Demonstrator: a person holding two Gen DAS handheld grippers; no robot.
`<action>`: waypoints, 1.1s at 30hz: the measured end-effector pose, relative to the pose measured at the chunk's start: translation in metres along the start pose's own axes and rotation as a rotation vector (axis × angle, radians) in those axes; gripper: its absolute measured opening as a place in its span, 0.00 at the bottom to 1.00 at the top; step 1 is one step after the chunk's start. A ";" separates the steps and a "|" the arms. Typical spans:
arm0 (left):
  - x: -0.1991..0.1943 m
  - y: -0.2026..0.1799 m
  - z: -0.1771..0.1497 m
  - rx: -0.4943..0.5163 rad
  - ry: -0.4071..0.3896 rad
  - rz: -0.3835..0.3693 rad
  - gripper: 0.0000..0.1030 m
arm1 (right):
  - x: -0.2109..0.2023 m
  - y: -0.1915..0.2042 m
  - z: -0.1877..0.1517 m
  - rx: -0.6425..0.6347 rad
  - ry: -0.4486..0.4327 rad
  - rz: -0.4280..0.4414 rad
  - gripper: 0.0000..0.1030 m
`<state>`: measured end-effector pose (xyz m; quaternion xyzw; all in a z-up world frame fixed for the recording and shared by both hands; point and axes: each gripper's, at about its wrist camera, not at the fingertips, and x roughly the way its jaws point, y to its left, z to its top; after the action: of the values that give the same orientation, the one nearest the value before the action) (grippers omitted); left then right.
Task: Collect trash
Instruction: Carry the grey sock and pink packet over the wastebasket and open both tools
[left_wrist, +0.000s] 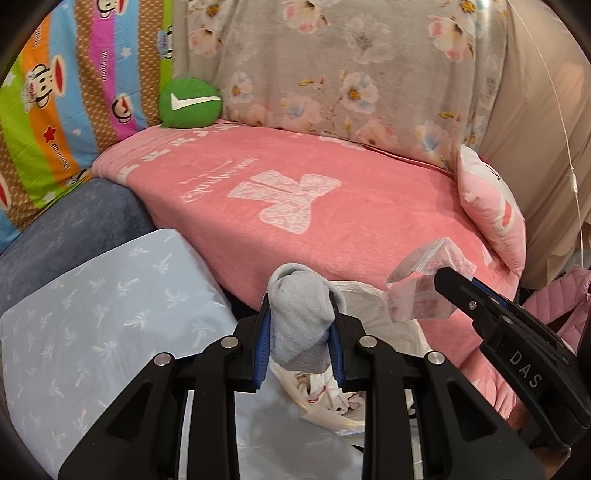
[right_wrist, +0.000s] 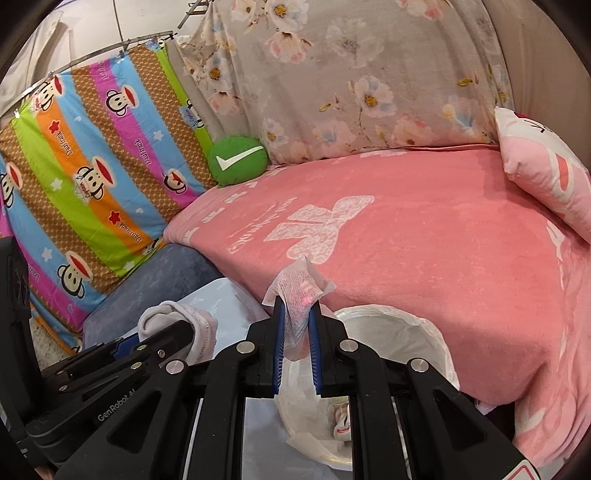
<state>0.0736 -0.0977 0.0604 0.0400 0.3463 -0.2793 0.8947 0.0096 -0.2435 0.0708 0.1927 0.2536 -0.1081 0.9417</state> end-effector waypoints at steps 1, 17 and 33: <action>0.001 -0.003 0.000 0.005 0.003 -0.004 0.25 | -0.002 -0.005 0.000 0.006 -0.003 -0.005 0.11; 0.013 -0.039 0.003 0.065 0.030 -0.027 0.45 | -0.009 -0.034 -0.003 0.046 -0.015 -0.038 0.11; 0.006 -0.036 0.005 0.051 -0.013 0.029 0.71 | -0.009 -0.031 -0.001 0.040 -0.024 -0.027 0.29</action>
<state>0.0615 -0.1317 0.0652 0.0660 0.3325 -0.2753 0.8996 -0.0083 -0.2704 0.0653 0.2066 0.2428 -0.1282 0.9391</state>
